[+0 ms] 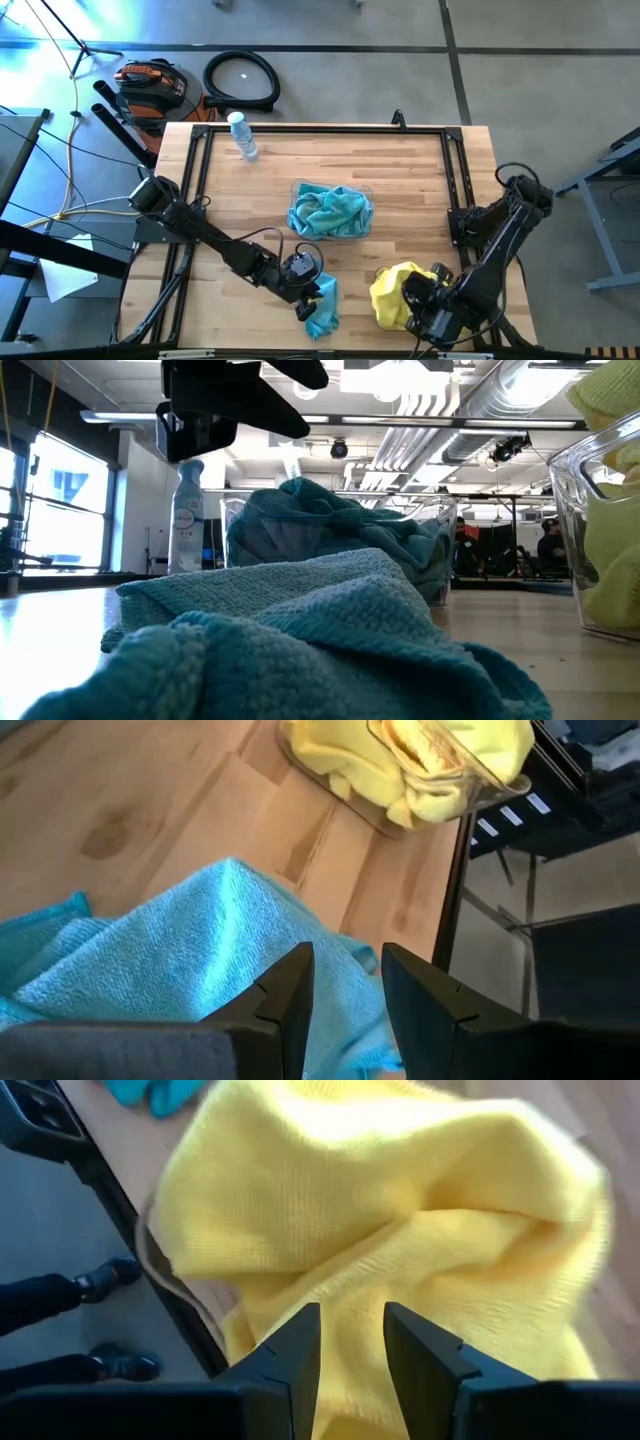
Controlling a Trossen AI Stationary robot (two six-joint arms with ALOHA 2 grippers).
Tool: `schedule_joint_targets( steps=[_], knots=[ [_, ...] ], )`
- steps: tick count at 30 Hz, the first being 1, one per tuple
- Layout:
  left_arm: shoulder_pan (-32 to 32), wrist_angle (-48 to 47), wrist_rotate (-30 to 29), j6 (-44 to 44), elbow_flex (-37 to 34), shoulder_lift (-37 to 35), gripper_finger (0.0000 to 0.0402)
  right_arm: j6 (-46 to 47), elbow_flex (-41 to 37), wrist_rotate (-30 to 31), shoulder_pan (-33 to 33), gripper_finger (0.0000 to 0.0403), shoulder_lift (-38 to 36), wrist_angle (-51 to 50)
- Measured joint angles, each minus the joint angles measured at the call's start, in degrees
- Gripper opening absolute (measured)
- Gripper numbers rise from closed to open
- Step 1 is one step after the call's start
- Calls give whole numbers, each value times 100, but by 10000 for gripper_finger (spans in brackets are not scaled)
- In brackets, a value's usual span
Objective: Sort microfiber towel by color & place in baskets
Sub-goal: Put the yellow towel in the bottom transparent bin
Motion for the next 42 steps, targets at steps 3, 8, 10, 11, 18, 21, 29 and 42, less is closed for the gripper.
schedule_joint_targets(
  steps=[3, 8, 10, 11, 18, 21, 29, 42],
  knots=[
    [73, 0, 203, 56, 0, 0, 110, 107, 464, 54, 0, 110, -4, -500],
    [160, 1, 404, 400, 0, 0, 110, 231, 889, 831, -6, 110, -7, -927],
    [181, 2, 467, 514, 0, 0, 110, 159, 892, 1188, -51, 110, -7, -908],
    [201, 1, 498, 571, 0, 0, 110, 52, 853, 1243, -100, 110, -7, -821],
    [321, -84, 839, 704, 0, -2, 110, -933, -21, 672, -535, 110, -2, 599],
    [382, -174, 1032, 703, 0, -2, 110, -1052, -542, 395, -658, 110, -2, 1098],
    [383, -350, 1171, 693, -2, -2, 110, -712, -1659, 59, -732, 110, -2, 1792],
    [429, -344, 1207, 691, 0, -2, 110, -744, -522, 20, -686, 110, -12, 646]
  ],
)
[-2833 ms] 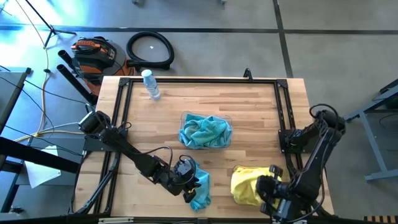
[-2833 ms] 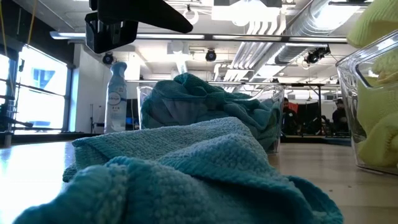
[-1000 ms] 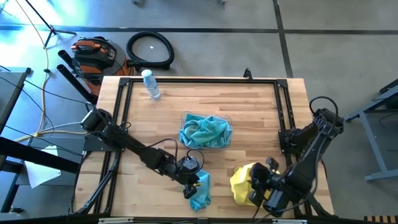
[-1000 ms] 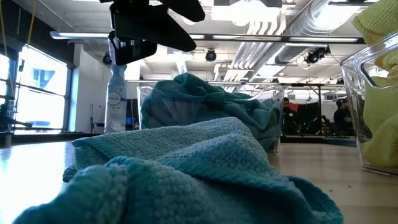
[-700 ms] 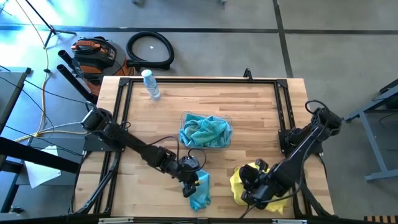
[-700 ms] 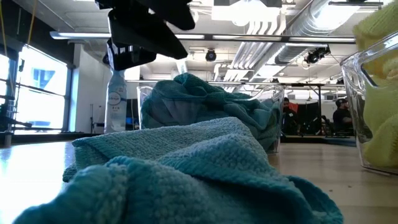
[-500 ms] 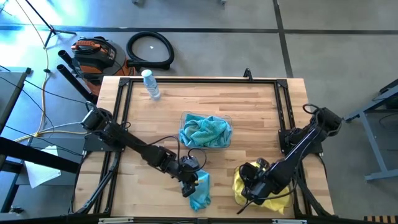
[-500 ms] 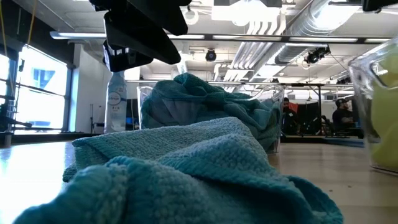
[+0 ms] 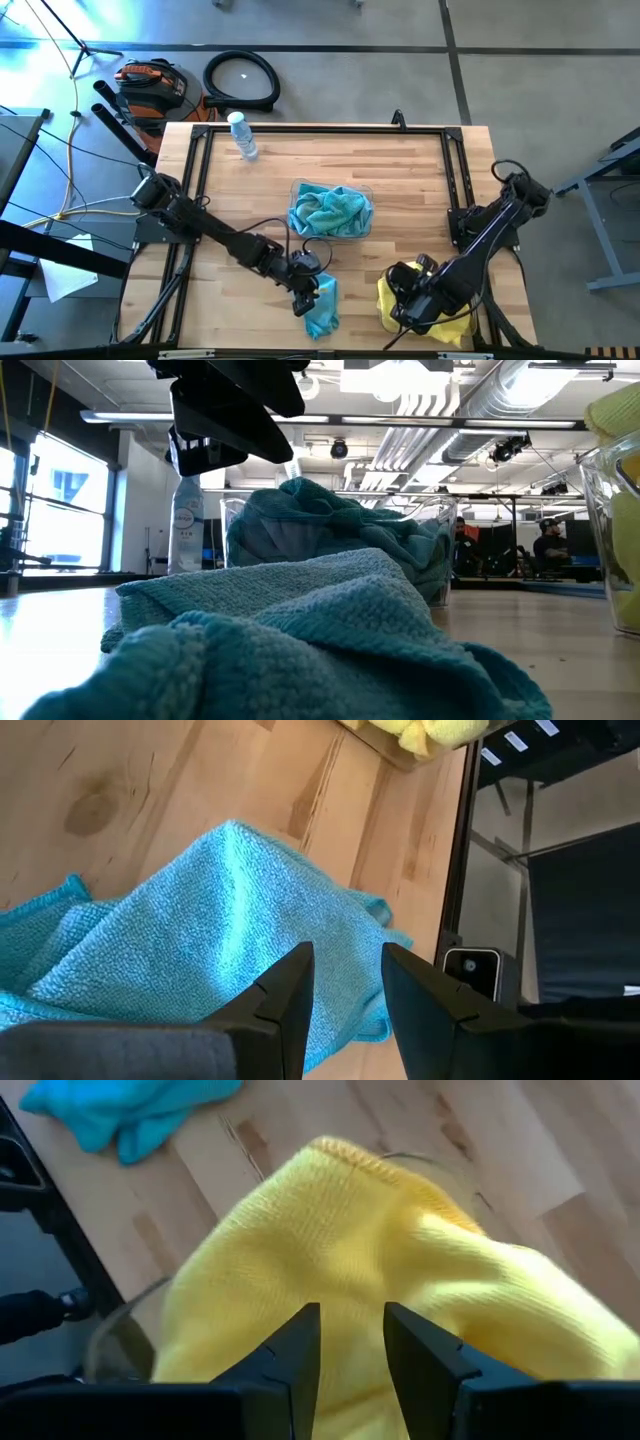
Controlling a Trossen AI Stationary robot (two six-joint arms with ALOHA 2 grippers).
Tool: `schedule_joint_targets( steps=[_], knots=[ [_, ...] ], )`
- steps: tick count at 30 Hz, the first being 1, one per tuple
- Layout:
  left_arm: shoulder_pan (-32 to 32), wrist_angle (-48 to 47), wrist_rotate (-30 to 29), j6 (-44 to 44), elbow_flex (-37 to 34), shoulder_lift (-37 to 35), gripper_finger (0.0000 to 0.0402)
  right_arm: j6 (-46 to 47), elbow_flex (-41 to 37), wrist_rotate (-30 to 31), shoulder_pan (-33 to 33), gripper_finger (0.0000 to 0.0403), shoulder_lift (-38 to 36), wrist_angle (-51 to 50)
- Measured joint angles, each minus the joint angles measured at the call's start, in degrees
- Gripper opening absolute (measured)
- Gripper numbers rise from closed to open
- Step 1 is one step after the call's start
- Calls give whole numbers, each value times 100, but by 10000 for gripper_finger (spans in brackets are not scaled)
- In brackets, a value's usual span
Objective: Sort microfiber towel by color & place in baskets
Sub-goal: Put the yellow towel in the bottom transparent bin
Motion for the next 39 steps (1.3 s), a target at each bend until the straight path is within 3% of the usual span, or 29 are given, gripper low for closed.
schedule_joint_targets(
  steps=[9, 14, 23, 31, 39],
  knots=[
    [69, 3, -5, 4, 0, 0, 110, 826, 1340, -43, 190, 110, -5, -1334],
    [67, 3, -5, 7, 0, 0, 110, 1990, 1428, -710, 611, 110, -12, -1785],
    [69, 5, -10, 7, 0, 0, 110, 3333, 154, -1202, 1317, 110, -10, -1448],
    [69, 7, -10, -142, 0, 0, 110, 3341, -1416, -1349, 1228, 110, -12, 477],
    [69, 7, -10, -286, -2, 0, 110, 2987, -1554, -1024, 926, 110, -18, 664]
  ],
)
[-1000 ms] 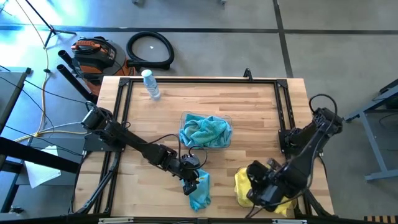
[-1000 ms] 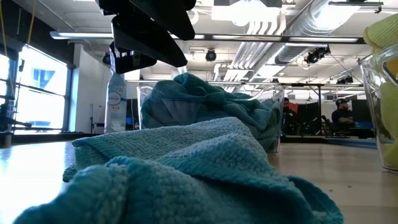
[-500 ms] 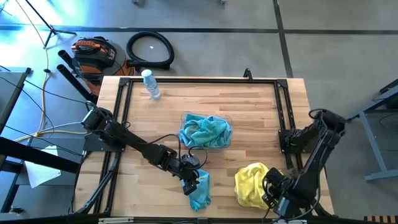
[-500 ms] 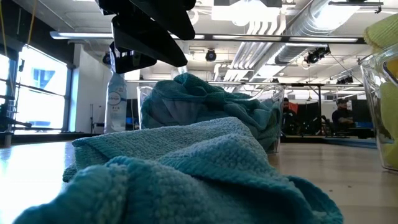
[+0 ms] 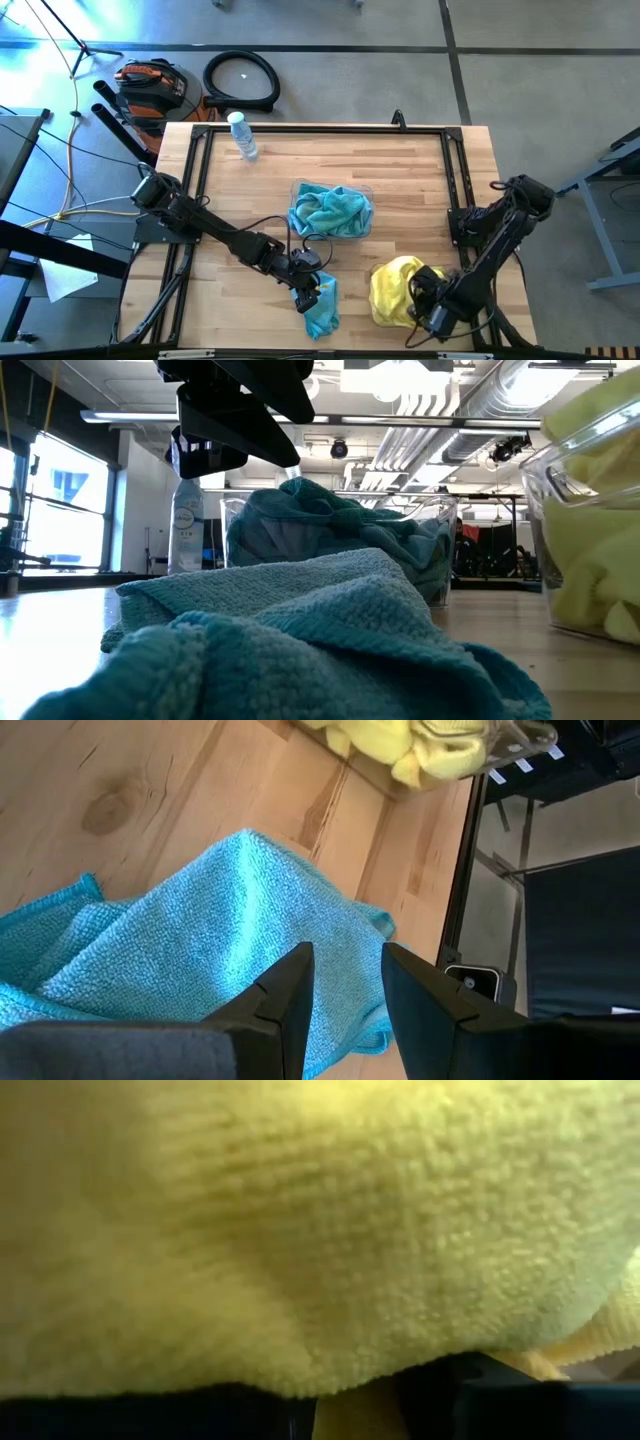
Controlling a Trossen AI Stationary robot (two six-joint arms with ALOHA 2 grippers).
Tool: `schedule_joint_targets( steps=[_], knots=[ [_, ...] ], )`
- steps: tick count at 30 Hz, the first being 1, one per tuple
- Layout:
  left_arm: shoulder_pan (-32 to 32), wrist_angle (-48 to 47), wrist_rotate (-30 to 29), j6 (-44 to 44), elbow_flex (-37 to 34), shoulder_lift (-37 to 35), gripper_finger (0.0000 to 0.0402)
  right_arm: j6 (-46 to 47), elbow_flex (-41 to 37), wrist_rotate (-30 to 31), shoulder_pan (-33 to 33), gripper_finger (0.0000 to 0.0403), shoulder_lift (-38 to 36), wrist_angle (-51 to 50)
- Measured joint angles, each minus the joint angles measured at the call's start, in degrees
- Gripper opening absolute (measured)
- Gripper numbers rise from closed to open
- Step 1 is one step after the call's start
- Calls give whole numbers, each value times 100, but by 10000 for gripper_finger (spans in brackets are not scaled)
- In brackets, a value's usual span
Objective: Sort microfiber towel by color & place in baskets
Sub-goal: Put the yellow towel in the bottom transparent bin, then put the blue towel in the top transparent bin
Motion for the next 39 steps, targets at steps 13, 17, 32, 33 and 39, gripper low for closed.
schedule_joint_targets(
  steps=[13, 17, 32, 33, 39],
  knots=[
    [-4, -2, 0, -7, 1, -1, 110, 80, 1241, -96, 306, 110, 15, -801],
    [-4, -2, 0, -7, 1, -2, 110, 92, 1894, 242, 384, 110, 15, -1569],
    [-142, 26, -468, -463, 0, -2, 120, -332, 2863, 2320, 396, 110, 15, -2584],
    [-165, 26, -582, -458, 1, -2, 123, -334, 2860, 2321, 398, 110, 23, -2639],
    [-296, 168, -974, 199, -6, 178, 127, -562, 2858, 2466, 398, 110, 26, -2782]
  ],
)
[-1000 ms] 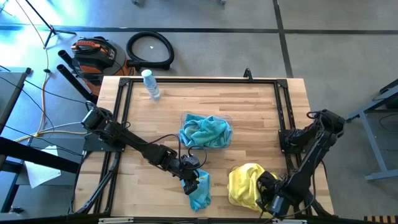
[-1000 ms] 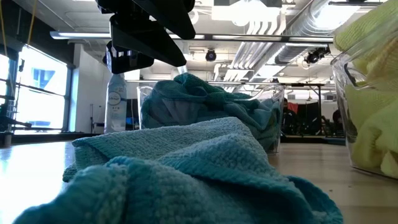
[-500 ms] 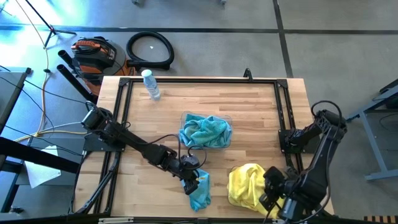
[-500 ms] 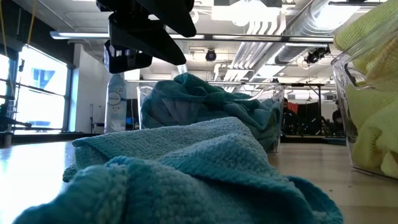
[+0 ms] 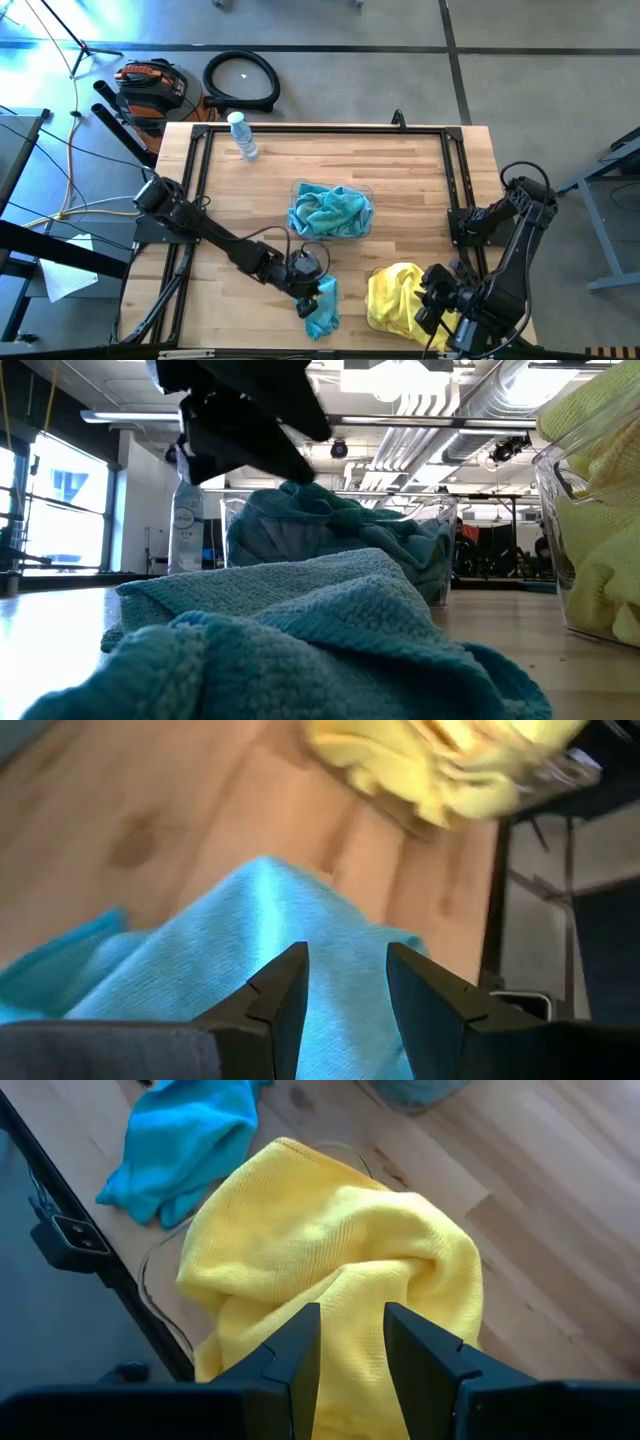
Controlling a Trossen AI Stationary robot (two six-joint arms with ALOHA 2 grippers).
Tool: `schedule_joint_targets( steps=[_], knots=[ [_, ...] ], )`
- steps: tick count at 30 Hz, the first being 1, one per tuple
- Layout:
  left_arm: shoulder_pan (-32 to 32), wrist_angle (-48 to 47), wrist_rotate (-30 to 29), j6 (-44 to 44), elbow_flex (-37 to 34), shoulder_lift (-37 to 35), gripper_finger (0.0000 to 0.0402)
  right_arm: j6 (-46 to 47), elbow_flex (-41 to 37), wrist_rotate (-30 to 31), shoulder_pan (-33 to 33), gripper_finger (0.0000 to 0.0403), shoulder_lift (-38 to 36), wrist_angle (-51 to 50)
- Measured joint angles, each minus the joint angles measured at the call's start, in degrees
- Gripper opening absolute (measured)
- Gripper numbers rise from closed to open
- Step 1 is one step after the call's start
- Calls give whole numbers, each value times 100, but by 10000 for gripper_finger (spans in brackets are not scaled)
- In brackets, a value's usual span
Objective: Sort microfiber towel by color & place in baskets
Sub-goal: Put the blue towel in the top transparent bin
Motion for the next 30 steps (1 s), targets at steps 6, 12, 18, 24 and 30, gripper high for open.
schedule_joint_targets(
  steps=[6, 12, 18, 24, 30],
  knots=[
    [-299, 415, -505, 597, 43, 388, 127, -265, 0, 53, 0, 110, 0, -45],
    [-359, -161, -953, 598, 380, 754, 126, -615, 0, 58, 0, 110, 0, -144],
    [-258, -142, -706, 491, 660, 1389, 126, -701, -2, 157, 0, 110, 1, -289],
    [-175, -94, -205, -465, 782, 1766, 111, -771, -4, 508, 0, 110, 2, -243],
    [-178, -129, -149, -632, 767, 1672, 11, -826, -4, 668, -1, 110, 2, -234]
  ],
)
